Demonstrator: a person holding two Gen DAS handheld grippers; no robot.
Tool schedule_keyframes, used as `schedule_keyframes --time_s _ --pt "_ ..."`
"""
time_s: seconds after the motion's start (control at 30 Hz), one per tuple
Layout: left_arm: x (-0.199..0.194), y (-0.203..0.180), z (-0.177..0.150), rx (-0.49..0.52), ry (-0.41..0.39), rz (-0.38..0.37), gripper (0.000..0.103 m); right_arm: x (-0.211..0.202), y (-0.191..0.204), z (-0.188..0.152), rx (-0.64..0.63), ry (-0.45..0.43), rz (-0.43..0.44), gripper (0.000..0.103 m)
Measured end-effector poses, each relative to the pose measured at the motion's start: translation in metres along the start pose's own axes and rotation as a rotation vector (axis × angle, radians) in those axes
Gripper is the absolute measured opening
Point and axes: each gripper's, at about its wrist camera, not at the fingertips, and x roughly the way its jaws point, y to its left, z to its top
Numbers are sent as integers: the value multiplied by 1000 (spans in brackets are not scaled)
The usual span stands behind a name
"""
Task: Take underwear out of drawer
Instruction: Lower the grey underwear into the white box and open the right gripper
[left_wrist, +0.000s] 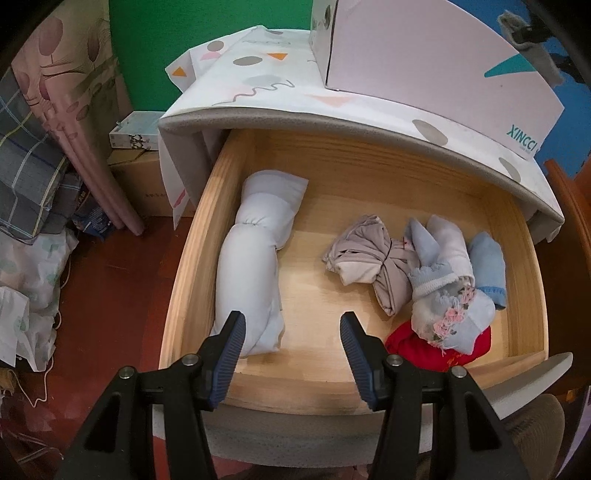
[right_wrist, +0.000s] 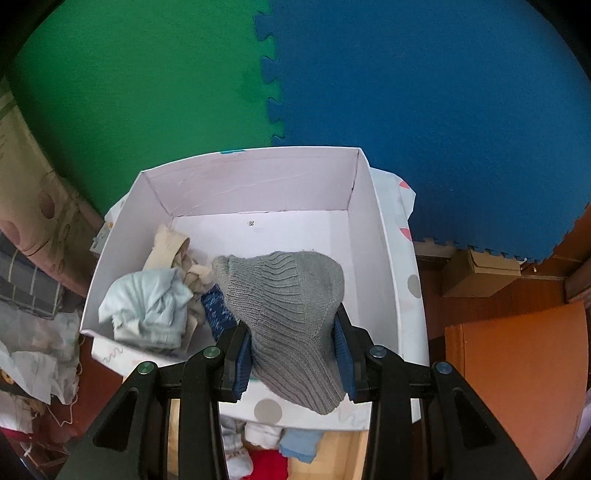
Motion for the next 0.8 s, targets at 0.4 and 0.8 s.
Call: schedule_keyframes --time_s 0.4,0.8 --pt "-1 2 0 -13 -2 -18 55 61 -3 6 40 110 -13 40" --pt "-1 1 1 -15 3 -21 55 58 0 -8 23 129 -12 46"
